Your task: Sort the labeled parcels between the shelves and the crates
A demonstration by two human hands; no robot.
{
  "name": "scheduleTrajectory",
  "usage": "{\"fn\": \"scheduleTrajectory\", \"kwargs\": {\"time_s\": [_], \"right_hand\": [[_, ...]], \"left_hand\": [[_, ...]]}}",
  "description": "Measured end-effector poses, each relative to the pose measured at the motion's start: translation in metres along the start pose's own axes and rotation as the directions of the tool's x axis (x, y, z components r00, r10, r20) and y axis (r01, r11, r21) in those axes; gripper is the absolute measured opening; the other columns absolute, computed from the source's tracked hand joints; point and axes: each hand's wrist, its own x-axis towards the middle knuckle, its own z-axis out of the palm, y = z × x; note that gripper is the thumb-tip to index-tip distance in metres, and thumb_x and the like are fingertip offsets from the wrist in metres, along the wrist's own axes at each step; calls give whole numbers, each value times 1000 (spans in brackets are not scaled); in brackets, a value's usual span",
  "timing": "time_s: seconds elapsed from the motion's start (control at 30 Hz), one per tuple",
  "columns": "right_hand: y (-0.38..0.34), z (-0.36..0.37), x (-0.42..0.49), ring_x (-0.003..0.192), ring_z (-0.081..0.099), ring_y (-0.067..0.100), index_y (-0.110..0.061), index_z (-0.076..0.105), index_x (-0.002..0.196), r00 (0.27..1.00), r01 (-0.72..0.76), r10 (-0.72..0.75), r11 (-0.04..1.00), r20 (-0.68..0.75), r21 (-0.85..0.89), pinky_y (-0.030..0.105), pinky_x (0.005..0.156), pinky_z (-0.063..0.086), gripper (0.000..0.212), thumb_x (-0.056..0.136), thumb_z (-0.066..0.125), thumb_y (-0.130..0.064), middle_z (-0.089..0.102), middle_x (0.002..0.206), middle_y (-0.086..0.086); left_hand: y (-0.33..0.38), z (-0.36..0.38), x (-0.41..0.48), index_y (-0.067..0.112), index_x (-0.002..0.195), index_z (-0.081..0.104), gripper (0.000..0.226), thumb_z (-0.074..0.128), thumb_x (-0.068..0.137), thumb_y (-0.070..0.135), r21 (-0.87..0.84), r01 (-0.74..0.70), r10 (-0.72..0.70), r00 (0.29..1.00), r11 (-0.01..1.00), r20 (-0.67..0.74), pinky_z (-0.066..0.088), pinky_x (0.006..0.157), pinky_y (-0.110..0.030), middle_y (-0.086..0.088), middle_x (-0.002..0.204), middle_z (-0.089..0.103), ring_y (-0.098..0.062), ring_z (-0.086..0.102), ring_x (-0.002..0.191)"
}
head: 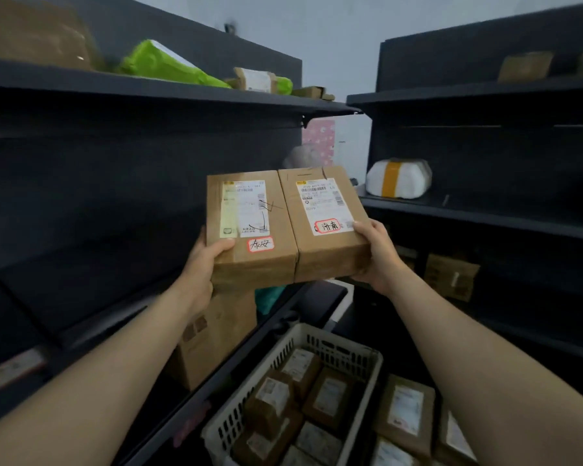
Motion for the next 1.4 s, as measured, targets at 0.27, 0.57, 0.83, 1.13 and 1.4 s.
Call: {"fn": "scheduleTrajectory", "kwargs": {"time_s": [0.27, 0.57, 0.83, 1.13, 1.4], "right_hand": [[56, -158, 6, 105, 52, 24, -38, 47, 118, 941, -290, 267, 953, -209, -89, 45, 90, 45, 34, 88, 54, -52, 53, 115, -1], [166, -272, 14, 104, 57, 25, -32, 54, 115, 800, -522, 500, 853, -331, 26, 43, 88, 49, 33, 87, 58, -49, 59, 116, 5], [237, -305, -10, 101, 58, 24, -32, 56, 109, 681, -595, 603, 786, -416, 165, 41, 80, 52, 30, 85, 63, -47, 59, 114, 3], [276, -294, -63, 100, 55, 22, -32, 52, 120, 588, -569, 600, 784, -543, 249, 43, 85, 50, 39, 86, 64, -44, 57, 111, 1], [278, -253, -86, 92, 55, 15, -26, 42, 141, 659, -430, 425, 890, -621, 153, 32, 68, 47, 56, 90, 62, -38, 55, 103, -6]], "left_hand": [[-111, 124, 18, 24, 120, 58, 31, 56, 89, 27, 17, 373, -372, 919, 928, 131, 53, 74, -39, -2, 92, 74, -21, 65, 84], [-260, 200, 17, 31, 119, 50, 36, 59, 85, 35, 180, 687, -707, 702, 704, 89, 39, 91, -54, -5, 107, 60, -26, 54, 100], [-338, 208, 5, 28, 109, 52, 25, 58, 86, 36, 263, 774, -813, 576, 575, 84, 38, 99, -55, -7, 107, 61, -26, 55, 100], [-378, 192, -15, 29, 108, 55, 31, 63, 81, 39, 375, 752, -828, 554, 542, 87, 41, 97, -52, -7, 110, 63, -26, 56, 101], [-351, 150, -7, 42, 133, 42, 52, 61, 86, 33, 411, 551, -669, 703, 727, 242, 41, 97, -53, -1, 119, 61, -23, 55, 107]]}}
